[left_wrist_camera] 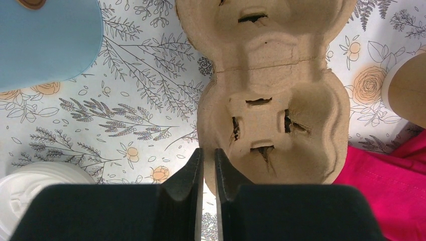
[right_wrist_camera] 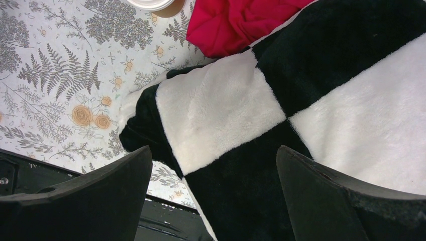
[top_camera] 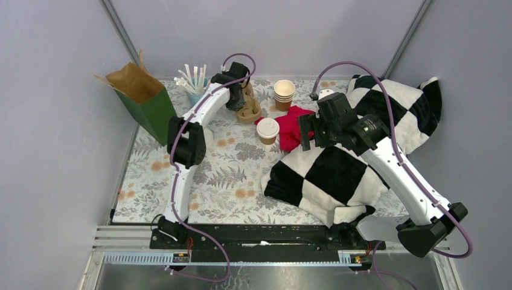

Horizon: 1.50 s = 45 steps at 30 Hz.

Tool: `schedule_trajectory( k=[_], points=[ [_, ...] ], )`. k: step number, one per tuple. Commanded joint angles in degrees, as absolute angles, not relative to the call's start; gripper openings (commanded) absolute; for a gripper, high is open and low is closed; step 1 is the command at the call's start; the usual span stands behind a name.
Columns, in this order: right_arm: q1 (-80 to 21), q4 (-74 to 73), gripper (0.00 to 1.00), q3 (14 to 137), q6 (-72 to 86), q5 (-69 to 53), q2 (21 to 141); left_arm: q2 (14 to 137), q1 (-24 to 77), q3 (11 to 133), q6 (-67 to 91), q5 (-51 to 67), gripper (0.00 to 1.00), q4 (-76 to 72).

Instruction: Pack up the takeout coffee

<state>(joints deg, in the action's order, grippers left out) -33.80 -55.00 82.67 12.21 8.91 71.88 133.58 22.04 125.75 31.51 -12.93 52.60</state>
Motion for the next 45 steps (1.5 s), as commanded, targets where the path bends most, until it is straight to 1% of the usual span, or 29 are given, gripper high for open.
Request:
schedule_trajectory(
  k=[1, 2, 22, 25, 26, 27, 30, 32, 34, 35, 37, 40, 45],
  points=[
    [-33.40, -55.29, 1.00, 83.91, 11.34, 8.45, 71.19, 131.05, 21.83, 127.62, 31.20, -13.53, 0.03, 50.89],
    [-33.40, -55.24, 1.00, 83.93, 11.33, 8.52, 71.19, 130.86, 21.87, 127.62, 31.18, -13.60, 0.00, 50.89],
    [-33.40, -55.03, 1.00, 83.36, 12.11, 8.00, 70.72, 125.62, 21.79, 129.25, 32.58, -12.54, 0.00, 51.21],
    [-33.40, -55.02, 1.00, 83.41, 12.25, 7.95, 70.75, 126.14, 21.79, 129.32, 31.64, -9.95, 0.00, 51.39],
    [-33.42, -55.03, 1.00, 83.36, 12.22, 7.96, 70.75, 126.73, 21.80, 129.85, 31.75, -9.13, 0.04, 52.08],
    [-33.45, -54.99, 1.00, 83.36, 12.22, 7.94, 70.75, 127.12, 21.80, 130.13, 31.68, -7.50, 0.13, 52.71],
    [-33.42, -54.93, 1.00, 83.25, 12.35, 8.01, 70.75, 126.56, 22.08, 127.37, 28.28, 1.23, 0.33, 49.67],
    [-33.44, -54.87, 1.00, 83.15, 12.47, 7.91, 70.75, 125.66, 22.23, 124.60, 25.80, 5.67, 0.42, 46.07],
    [-33.42, -54.93, 1.00, 83.10, 12.35, 8.00, 70.75, 125.95, 22.23, 124.30, 23.43, 7.47, 0.45, 45.57],
    [-33.42, -55.01, 1.00, 83.22, 12.31, 8.06, 70.75, 126.08, 22.19, 124.30, 22.40, 7.33, 0.49, 45.61],
    [-33.43, -54.95, 1.00, 83.19, 12.26, 8.21, 70.67, 126.49, 21.88, 124.60, 21.35, 5.92, 0.50, 46.08],
    [-33.45, -54.93, 1.00, 83.14, 12.30, 8.24, 70.73, 127.94, 21.11, 126.54, 23.14, 5.32, 0.42, 47.05],
    [-33.45, -54.96, 1.00, 83.30, 12.30, 7.82, 71.18, 130.36, 21.18, 128.67, 23.85, 3.83, 0.42, 45.24]
  ],
)
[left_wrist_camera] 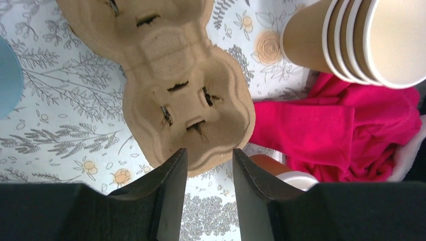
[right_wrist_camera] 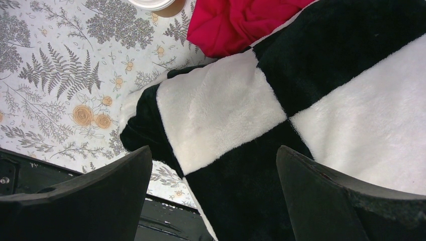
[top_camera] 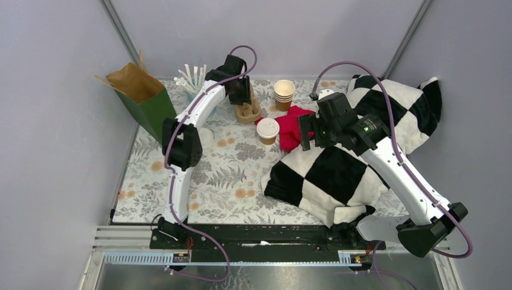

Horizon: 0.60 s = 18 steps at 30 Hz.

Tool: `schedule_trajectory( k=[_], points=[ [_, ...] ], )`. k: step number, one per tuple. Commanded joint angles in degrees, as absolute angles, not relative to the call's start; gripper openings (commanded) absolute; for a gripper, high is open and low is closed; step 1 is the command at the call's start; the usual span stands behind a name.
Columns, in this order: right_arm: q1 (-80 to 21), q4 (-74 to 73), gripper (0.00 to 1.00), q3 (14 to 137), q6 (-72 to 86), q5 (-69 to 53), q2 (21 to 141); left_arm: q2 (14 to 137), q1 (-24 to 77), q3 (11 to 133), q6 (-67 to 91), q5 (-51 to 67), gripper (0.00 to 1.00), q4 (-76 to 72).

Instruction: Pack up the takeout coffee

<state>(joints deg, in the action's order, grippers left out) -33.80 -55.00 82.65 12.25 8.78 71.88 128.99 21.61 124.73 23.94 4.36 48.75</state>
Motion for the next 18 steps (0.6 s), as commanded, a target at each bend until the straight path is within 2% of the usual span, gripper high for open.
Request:
schedule_trajectory(
  k=[1, 5, 9, 18],
  points=[
    [-33.40, -55.02, 1.00, 83.40, 12.30, 7.79, 71.26, 130.68, 21.19, 129.06, 24.49, 1.81, 0.42, 45.30],
    [-33.41, -55.06, 1.00, 83.18, 12.40, 7.53, 71.10, 131.56, 21.24, 128.67, 24.33, -3.66, 0.56, 41.57],
    [-33.43, -55.57, 1.00, 83.61, 12.22, 7.30, 71.37, 135.08, 21.42, 131.51, 23.73, -7.31, 0.56, 39.41],
    [-33.44, -56.34, 1.00, 83.67, 12.21, 7.56, 71.19, 137.69, 23.86, 132.18, 21.85, -16.25, 0.47, 35.04]
  ],
)
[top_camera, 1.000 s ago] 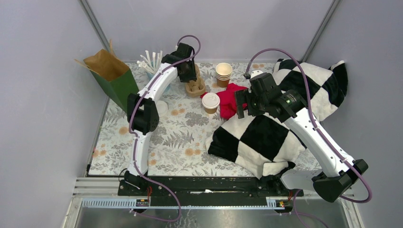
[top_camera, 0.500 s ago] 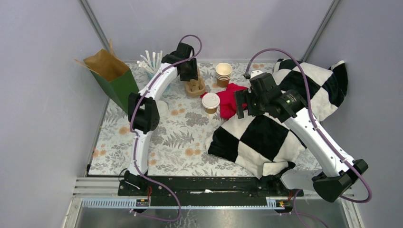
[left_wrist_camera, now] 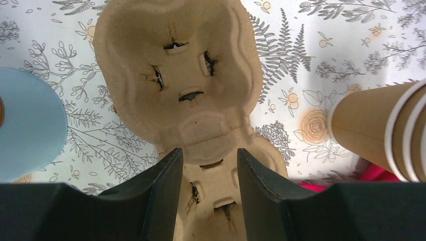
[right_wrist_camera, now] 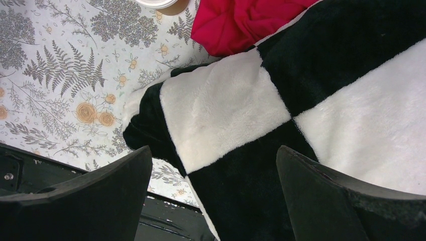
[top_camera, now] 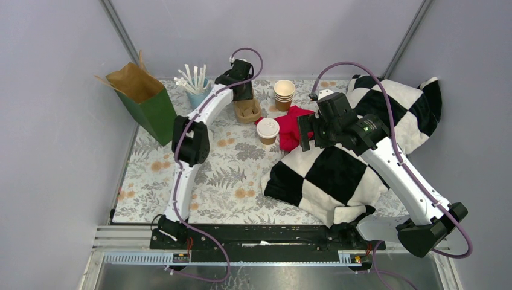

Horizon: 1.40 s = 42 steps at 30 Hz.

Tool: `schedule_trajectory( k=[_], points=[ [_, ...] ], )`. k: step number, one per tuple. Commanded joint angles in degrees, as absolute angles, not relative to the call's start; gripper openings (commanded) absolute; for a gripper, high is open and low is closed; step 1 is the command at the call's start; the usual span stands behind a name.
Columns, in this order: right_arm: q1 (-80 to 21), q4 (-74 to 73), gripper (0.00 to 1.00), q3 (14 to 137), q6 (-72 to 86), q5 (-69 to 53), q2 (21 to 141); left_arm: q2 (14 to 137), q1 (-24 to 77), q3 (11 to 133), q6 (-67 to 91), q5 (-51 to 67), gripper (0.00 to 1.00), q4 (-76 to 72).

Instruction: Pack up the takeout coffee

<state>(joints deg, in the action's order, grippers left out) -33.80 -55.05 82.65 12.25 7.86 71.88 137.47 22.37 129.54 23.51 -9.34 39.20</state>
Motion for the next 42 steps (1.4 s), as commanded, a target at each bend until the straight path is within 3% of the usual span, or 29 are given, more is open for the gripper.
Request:
schedule_trajectory(
  k=[1, 22, 42],
  points=[
    [-33.43, -56.34, 1.00, 83.65, 12.24, 7.56, 71.19, 137.72, 24.09, 132.04, 21.65, -17.46, 0.47, 35.00],
    [-33.47, -56.75, 1.00, 84.21, 11.16, 8.31, 71.57, 140.48, 24.61, 131.92, 25.74, -21.65, 0.51, 35.43],
    [-33.42, -56.39, 1.00, 83.71, 11.85, 8.26, 71.41, 132.18, 24.48, 130.46, 26.60, -22.08, 0.16, 35.17]
  ],
)
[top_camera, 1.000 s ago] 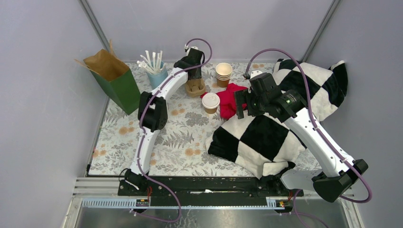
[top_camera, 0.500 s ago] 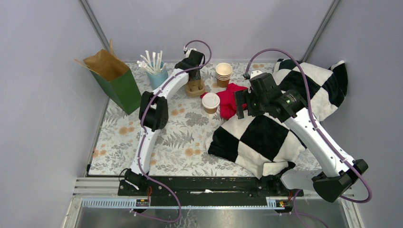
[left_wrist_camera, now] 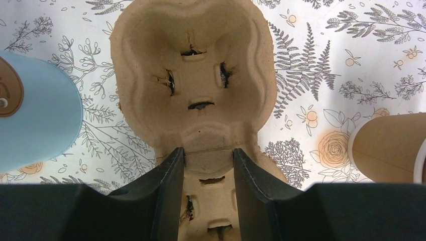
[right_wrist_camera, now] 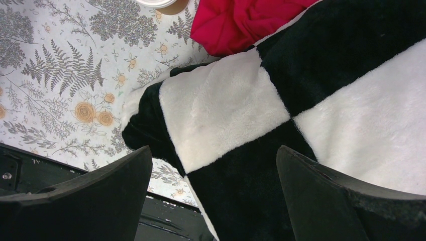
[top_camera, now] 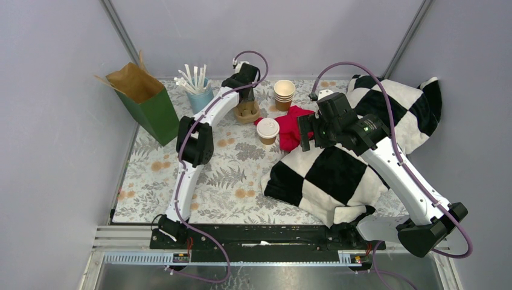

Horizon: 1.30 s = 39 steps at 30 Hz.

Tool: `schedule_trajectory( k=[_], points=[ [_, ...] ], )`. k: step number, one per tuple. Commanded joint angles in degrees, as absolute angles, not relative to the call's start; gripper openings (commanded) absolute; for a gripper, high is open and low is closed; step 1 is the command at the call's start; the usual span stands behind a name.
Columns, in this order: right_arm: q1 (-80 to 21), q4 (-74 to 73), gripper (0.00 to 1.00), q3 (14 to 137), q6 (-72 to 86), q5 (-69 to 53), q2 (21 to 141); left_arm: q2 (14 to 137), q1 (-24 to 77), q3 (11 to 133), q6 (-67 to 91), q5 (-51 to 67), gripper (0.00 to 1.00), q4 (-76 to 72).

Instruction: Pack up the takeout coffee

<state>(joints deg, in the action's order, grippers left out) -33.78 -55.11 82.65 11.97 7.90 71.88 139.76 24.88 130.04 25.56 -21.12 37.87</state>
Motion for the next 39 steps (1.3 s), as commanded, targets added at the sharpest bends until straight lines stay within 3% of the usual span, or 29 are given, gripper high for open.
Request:
schedule_trajectory(
  k=[1, 4, 6, 8, 13, 18, 23, 39],
  points=[
    [-33.40, -56.23, 1.00, 83.65, 11.95, 8.15, 71.42, 131.86, 24.19, 128.86, 26.36, -21.36, 0.15, 33.70],
    [-33.45, -56.23, 1.00, 83.98, 11.78, 7.49, 71.74, 135.17, 22.36, 134.94, 29.02, -17.42, 0.00, 41.01],
    [-33.40, -56.85, 1.00, 84.13, 11.73, 8.41, 71.71, 134.71, 22.33, 136.87, 29.56, -17.59, 0.00, 42.63],
    [-33.42, -56.11, 1.00, 83.29, 12.27, 8.38, 70.96, 130.49, 22.62, 126.56, 28.65, -17.59, 0.00, 35.49],
    [-33.44, -56.61, 1.00, 83.92, 11.89, 8.14, 71.76, 126.88, 23.97, 122.57, 26.41, -18.96, 0.00, 33.26],
    [-33.42, -55.76, 1.00, 83.32, 11.86, 7.07, 71.54, 129.67, 21.37, 128.19, 31.95, -7.29, 0.00, 38.31],
    [-33.31, -53.83, 1.00, 85.19, 12.07, 4.59, 73.26, 125.01, 20.91, 121.58, 33.25, -5.45, 0.00, 33.88],
    [-26.72, -38.02, 0.96, 105.66, 30.34, -21.21, 101.01, 126.96, 16.91, 123.61, 34.61, -0.26, 0.00, 34.68]
  ],
)
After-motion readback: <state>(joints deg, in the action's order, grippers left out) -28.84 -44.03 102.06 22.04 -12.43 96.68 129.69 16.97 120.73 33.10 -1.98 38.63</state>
